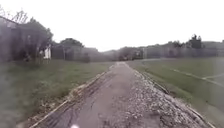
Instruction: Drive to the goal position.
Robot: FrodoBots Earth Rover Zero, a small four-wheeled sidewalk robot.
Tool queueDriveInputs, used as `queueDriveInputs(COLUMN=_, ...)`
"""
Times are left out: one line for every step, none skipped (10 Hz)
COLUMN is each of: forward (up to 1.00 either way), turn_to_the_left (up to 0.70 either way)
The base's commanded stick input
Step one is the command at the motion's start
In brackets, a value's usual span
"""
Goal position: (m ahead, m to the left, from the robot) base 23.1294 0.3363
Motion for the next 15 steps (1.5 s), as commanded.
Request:
queueDriveInputs(forward=0.68, turn_to_the_left=0.0)
queueDriveInputs(forward=0.68, turn_to_the_left=0.0)
queueDriveInputs(forward=0.68, turn_to_the_left=0.0)
queueDriveInputs(forward=0.68, turn_to_the_left=0.0)
queueDriveInputs(forward=0.68, turn_to_the_left=0.0)
queueDriveInputs(forward=0.68, turn_to_the_left=0.0)
queueDriveInputs(forward=0.68, turn_to_the_left=0.0)
queueDriveInputs(forward=0.68, turn_to_the_left=0.0)
queueDriveInputs(forward=0.68, turn_to_the_left=0.0)
queueDriveInputs(forward=0.68, turn_to_the_left=0.0)
queueDriveInputs(forward=0.68, turn_to_the_left=0.0)
queueDriveInputs(forward=0.68, turn_to_the_left=0.0)
queueDriveInputs(forward=0.68, turn_to_the_left=0.0)
queueDriveInputs(forward=0.68, turn_to_the_left=0.0)
queueDriveInputs(forward=0.68, turn_to_the_left=0.0)
